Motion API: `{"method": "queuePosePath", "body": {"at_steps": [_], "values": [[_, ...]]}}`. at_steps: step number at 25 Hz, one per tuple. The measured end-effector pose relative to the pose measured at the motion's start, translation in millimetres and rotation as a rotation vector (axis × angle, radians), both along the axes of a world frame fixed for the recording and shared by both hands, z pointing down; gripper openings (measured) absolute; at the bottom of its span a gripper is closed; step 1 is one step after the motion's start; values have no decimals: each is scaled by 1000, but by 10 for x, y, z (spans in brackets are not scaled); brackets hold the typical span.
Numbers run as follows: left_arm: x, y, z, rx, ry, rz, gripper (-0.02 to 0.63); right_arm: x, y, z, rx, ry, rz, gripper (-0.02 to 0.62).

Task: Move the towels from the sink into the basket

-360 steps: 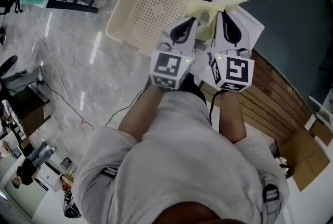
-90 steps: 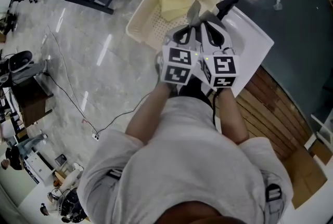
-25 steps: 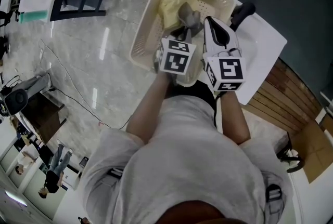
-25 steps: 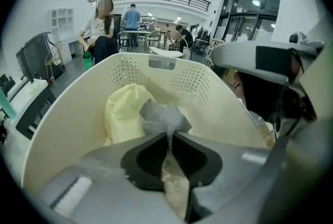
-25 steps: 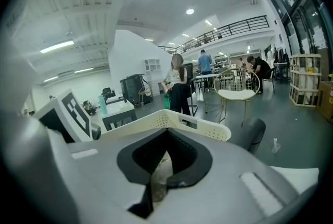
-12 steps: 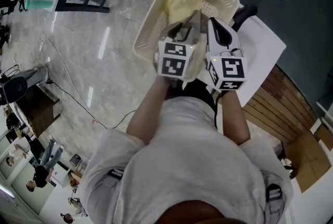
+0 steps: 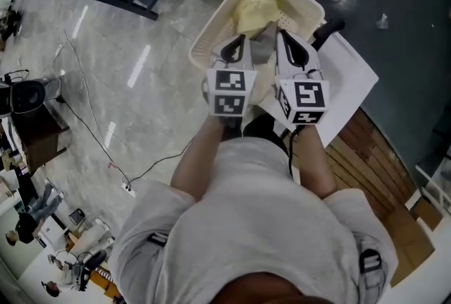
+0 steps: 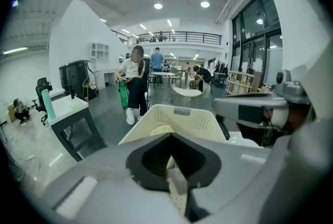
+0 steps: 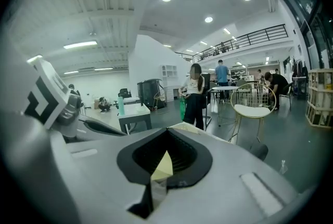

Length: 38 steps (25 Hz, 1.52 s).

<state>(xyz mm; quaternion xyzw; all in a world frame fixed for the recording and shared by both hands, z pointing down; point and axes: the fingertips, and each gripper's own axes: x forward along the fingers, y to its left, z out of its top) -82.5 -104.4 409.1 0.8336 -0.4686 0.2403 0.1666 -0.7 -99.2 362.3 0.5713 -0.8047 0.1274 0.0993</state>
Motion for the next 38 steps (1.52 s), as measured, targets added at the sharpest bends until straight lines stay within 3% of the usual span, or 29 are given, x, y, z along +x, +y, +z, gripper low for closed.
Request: {"method": "queuePosePath", "body": {"at_steps": [10, 19, 38], "values": [[88, 237, -644, 150, 122, -43, 21, -5, 256, -494, 112, 53, -45, 6], [379, 356, -1045, 261, 132, -24, 21, 217, 421, -901, 224, 57, -13, 5], [730, 467, -1166, 300, 127, 45, 20, 551, 569, -960, 241, 48, 28, 5]]}}
